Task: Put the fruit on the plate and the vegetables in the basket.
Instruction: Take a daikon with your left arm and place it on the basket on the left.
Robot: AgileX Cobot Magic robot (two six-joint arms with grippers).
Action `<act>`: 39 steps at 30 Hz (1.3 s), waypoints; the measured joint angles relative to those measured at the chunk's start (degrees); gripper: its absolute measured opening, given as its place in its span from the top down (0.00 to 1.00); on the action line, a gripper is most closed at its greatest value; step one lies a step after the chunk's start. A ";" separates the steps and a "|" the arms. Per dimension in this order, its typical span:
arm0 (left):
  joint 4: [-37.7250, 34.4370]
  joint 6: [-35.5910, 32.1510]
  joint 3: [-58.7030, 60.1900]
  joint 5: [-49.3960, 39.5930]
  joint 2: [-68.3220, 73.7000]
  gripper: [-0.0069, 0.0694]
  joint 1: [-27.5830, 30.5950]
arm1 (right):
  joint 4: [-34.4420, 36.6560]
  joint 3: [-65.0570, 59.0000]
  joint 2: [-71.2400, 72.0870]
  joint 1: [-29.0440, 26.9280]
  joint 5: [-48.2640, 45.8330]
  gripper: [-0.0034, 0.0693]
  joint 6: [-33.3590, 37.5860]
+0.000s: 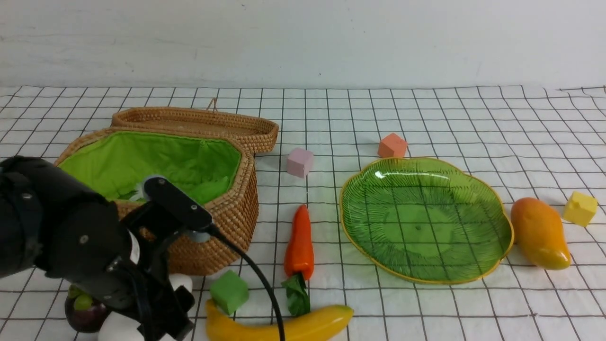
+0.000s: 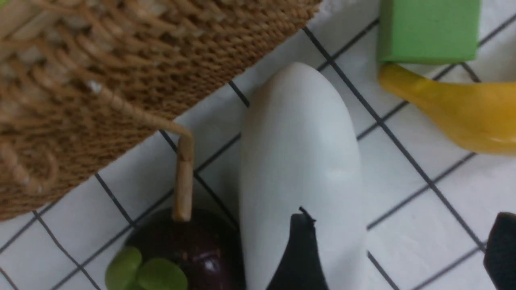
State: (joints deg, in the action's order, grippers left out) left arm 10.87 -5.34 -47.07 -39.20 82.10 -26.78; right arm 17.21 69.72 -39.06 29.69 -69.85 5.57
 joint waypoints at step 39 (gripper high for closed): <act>13.34 -32.82 -15.44 2.45 -8.78 0.28 -0.13 | -1.12 -0.07 0.00 0.00 12.06 0.76 3.19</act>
State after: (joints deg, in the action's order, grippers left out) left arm 24.21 -38.16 -62.51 -36.75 73.31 -26.91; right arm 16.09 69.65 -39.06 29.69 -57.79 8.76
